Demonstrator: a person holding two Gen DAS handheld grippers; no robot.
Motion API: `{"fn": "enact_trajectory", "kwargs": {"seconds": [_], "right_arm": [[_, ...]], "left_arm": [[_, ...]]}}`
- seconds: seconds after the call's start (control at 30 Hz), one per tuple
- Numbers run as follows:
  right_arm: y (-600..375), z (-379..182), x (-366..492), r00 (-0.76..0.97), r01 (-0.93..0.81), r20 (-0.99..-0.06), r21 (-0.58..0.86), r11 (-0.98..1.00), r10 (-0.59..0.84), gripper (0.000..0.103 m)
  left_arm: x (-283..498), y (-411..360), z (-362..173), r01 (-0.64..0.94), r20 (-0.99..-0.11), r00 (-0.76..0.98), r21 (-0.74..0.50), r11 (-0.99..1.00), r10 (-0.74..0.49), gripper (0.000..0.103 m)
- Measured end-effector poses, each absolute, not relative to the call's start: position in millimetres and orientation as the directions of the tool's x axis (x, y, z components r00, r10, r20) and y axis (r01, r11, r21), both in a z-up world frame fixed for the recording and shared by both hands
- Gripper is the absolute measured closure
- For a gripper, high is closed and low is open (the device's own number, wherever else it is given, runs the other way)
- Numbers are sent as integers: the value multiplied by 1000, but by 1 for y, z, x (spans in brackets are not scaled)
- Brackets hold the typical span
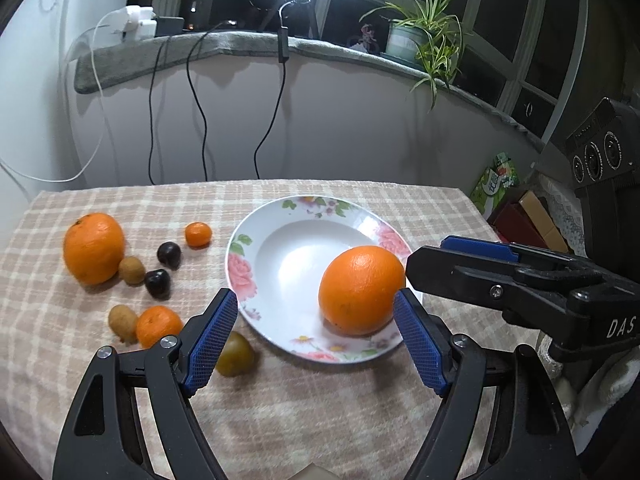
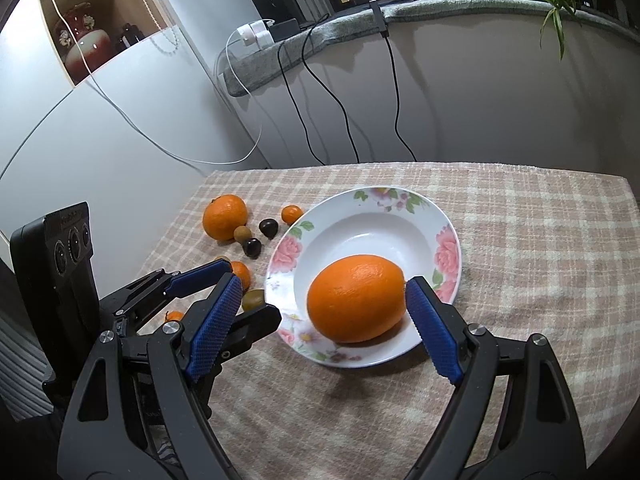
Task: Organize fruits
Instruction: 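Open both grippers and withdraw them from the orange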
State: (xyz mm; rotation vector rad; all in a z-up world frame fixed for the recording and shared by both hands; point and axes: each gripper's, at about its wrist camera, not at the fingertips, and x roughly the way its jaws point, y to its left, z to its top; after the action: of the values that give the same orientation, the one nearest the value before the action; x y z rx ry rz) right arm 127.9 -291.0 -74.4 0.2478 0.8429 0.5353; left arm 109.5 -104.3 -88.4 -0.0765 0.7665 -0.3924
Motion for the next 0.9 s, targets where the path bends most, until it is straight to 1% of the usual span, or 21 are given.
{"fn": "enact_trajectory", "kwargs": {"seconds": [0.4, 0.7, 0.77, 0.9], "right_arm": [[-280, -63, 110, 575, -345, -625, 400, 849, 528, 17], [-263, -60, 110, 576, -354, -627, 387, 851, 524, 16], [-258, -61, 110, 566, -363, -638, 376, 853, 522, 11], [-244, -63, 108, 547, -399, -655, 343, 850, 521, 11]], "left_arm": [[89, -74, -80, 280, -639, 688, -202, 939, -343, 23], [82, -25, -83, 193, -641, 715, -203, 960, -279, 23], [79, -12, -86, 168, -647, 717, -203, 965, -261, 23], [69, 12, -94, 120, -660, 717, -201, 972, -225, 23]]}}
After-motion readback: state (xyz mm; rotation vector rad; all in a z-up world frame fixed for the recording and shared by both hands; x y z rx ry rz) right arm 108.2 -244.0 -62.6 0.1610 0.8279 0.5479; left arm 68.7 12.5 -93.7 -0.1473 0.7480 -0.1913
